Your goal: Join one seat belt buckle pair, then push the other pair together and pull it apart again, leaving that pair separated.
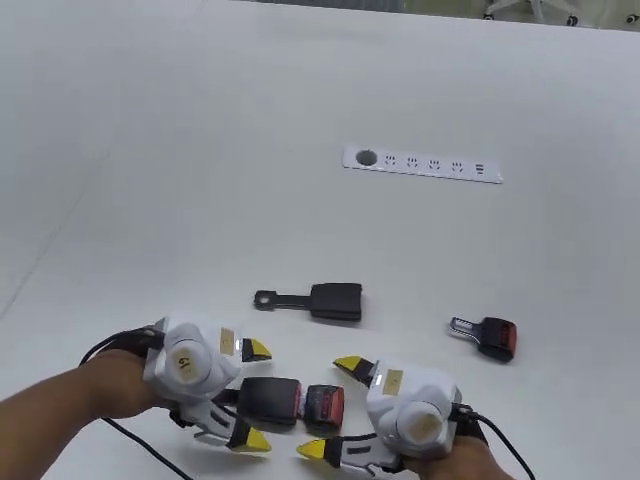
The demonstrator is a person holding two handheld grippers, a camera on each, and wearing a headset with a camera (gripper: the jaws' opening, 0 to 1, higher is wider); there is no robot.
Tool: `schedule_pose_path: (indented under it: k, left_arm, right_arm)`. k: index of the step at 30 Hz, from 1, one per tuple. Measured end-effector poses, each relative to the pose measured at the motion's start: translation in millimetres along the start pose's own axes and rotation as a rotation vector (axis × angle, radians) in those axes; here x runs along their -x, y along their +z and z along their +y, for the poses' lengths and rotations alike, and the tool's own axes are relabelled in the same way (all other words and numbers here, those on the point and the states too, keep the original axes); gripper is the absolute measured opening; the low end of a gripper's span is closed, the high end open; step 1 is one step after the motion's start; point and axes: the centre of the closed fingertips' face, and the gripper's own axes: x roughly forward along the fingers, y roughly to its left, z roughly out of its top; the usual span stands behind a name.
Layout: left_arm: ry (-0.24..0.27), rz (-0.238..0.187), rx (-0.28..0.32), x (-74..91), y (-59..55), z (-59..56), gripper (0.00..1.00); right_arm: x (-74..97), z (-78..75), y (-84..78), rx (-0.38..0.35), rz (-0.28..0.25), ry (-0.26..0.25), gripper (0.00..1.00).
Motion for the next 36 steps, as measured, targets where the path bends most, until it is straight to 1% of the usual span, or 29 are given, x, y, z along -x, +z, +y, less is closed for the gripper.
schedule_pose_path:
  k: [2,4,5,7,8,10,12,14,17,19,23,24,25,28,29,32,34,36]
  left_arm:
    - [0.013,-0.013,0.008,3.9,3.8,1.0,0.74]
    - [0.040,-0.029,0.011,9.0,9.0,4.4,0.75]
    - [0.057,-0.044,0.020,12.2,13.2,6.8,0.77]
    - [0.084,-0.063,0.027,17.1,19.7,10.2,0.80]
    - [0.099,-0.074,0.034,20.3,23.7,12.2,0.81]
    - [0.118,-0.080,0.032,24.1,27.6,14.3,0.81]
    - [0.126,-0.069,0.015,27.4,30.1,14.2,0.82]
    - [0.127,-0.072,0.005,30.1,33.5,14.6,0.83]
    - [0.156,-0.073,-0.027,35.0,40.9,20.9,0.84]
    - [0.169,-0.077,-0.028,37.6,45.4,24.8,0.85]
    - [0.189,-0.094,-0.048,44.5,59.0,33.7,0.86]
    - [0.196,-0.087,-0.073,46.2,62.2,36.8,0.86]
    - [0.196,-0.085,-0.083,47.1,64.2,38.0,0.86]
    - [0.204,-0.100,-0.090,50.1,74.6,45.5,0.86]
    - [0.214,-0.108,-0.091,52.6,80.0,50.4,0.86]
    - [0.224,-0.138,-0.107,58.3,94.5,58.1,0.86]
    - [0.227,-0.142,-0.130,60.5,101.7,62.6,0.86]
    - [0.229,-0.144,-0.144,61.2,105.5,66.6,0.86]
  right_arm:
    - [3.7,-3.9,2.6,-0.006,-0.012,-0.013,0.75]
    - [12.7,-9.1,8.1,0.001,-0.030,-0.034,0.77]
    - [14.3,-10.1,9.1,0.002,-0.036,-0.038,0.78]
    - [23.6,-16.7,9.2,-0.013,-0.040,-0.062,0.80]
    - [29.2,-20.3,10.0,-0.025,-0.051,-0.075,0.80]
    - [38.3,-26.6,10.2,-0.029,-0.061,-0.097,0.82]
    - [47.1,-33.5,6.4,-0.046,-0.058,-0.117,0.82]
    - [54.7,-39.3,5.7,-0.056,-0.069,-0.134,0.83]
    - [68.5,-48.1,2.7,-0.067,-0.075,-0.164,0.85]
    - [75.5,-52.0,1.5,-0.076,-0.081,-0.178,0.85]
    - [88.1,-61.0,2.0,-0.084,-0.093,-0.209,0.87]
    - [93.1,-64.6,2.7,-0.083,-0.096,-0.224,0.87]
    - [96.2,-66.7,2.9,-0.080,-0.097,-0.231,0.87]
    - [105.0,-73.1,2.5,-0.082,-0.102,-0.244,0.88]
    - [107.5,-75.8,2.0,-0.081,-0.101,-0.248,0.89]
    - [117.0,-84.9,1.0,-0.072,-0.094,-0.265,0.89]
    - [125.2,-93.5,0.3,-0.075,-0.092,-0.272,0.89]
    - [130.2,-99.3,-0.7,-0.072,-0.090,-0.279,0.89]
